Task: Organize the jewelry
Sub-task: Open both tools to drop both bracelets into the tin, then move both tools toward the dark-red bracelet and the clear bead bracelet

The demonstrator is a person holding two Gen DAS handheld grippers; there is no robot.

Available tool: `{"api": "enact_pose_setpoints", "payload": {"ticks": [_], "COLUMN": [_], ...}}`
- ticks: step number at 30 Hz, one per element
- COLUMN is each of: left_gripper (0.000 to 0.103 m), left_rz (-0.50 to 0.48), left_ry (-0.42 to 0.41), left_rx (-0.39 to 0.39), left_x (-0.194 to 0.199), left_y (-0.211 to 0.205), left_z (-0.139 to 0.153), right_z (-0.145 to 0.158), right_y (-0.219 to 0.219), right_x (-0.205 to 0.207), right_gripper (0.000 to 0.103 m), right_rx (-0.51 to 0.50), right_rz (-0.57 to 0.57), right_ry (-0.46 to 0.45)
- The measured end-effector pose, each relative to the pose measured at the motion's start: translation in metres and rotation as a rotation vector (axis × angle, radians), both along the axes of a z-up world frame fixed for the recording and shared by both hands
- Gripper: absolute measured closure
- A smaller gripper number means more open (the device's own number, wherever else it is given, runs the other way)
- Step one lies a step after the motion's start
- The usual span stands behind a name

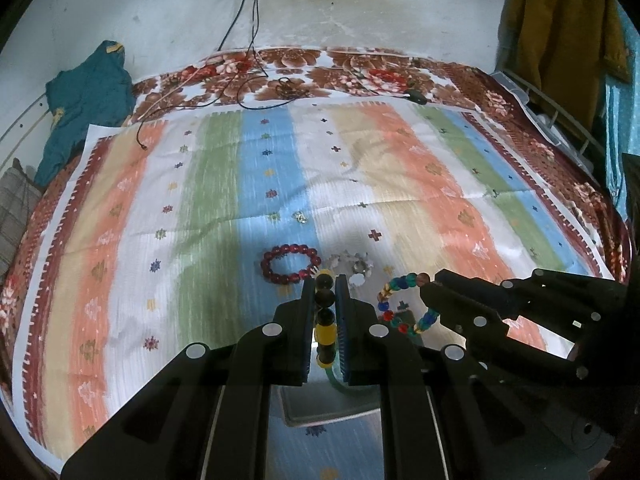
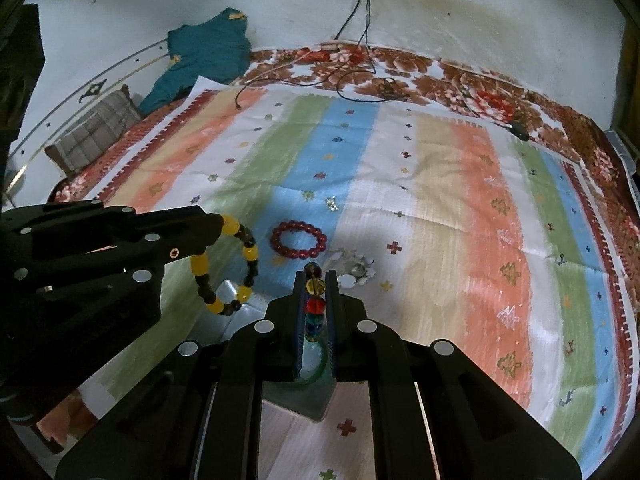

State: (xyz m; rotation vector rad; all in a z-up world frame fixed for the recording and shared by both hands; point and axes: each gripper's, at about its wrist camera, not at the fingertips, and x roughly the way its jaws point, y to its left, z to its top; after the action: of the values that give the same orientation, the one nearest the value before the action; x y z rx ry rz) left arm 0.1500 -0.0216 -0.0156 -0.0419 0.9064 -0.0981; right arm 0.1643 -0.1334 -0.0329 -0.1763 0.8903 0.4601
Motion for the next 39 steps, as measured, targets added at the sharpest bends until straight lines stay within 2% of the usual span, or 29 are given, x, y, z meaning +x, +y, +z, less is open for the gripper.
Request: {"api": "enact_pose_setpoints", "payload": {"ticks": [15,20,21,22,23,24,25,30,39], "left_gripper": [0.093,0.093,0.086,0.078,0.078,0.078,0.078,0.072,0.062], "left_rz": [0.005,0.036,0.046,0.057,0.073,0.084,0.096,0.115,0.125], "left_ry": [0.006,0.027,0.035,0.041,0.043,0.043,0.043,0.062,0.086], "left_rx": [-0.016,-0.031,-0.035,-0.039,-0.04,-0.038,-0.037,-0.042,-0.04], "left_x": [-0.025,-0.024,-0.023,-0.022,-0.021,-0.021,-0.02,-0.015,-0.003], "left_y": [-0.002,0.004,0.006,0.009,0.013,0.016,0.019,0.026,0.031], "left_z": [-0.002,-0.006,-0.007,-0.009,-0.01,-0.011,-0.012,-0.018,-0.025], "right_z": [-0.004,-0.013,-0.013,-0.013,-0.013,-0.013,-0.014,-0.02,-0.027], "right_y": [-0.006,-0.01,-0.01,-0.012,-0.013,-0.015,-0.015,-0.016,-0.017], "right_x": [-0.023,-0.02,-0.019,-0.017,-0.016,-0.015,-0.013,-0.006,0.012], "right_gripper": [0.093,0.092,0.09,0.084,0.078,0.067,0.065,0.065,0.058], "right_rx": [0.016,0.024,0.021,0.021,0.021,0.021,0.019,0.001,-0.017], "right_rz": [0.002,-0.015,-0.025,-0.036,-0.042,-0.05,-0.052,-0.06,-0.071], "right_ry": [0.023,0.071,0.073,0.072,0.071,0.073,0.077,0.096,0.115]}}
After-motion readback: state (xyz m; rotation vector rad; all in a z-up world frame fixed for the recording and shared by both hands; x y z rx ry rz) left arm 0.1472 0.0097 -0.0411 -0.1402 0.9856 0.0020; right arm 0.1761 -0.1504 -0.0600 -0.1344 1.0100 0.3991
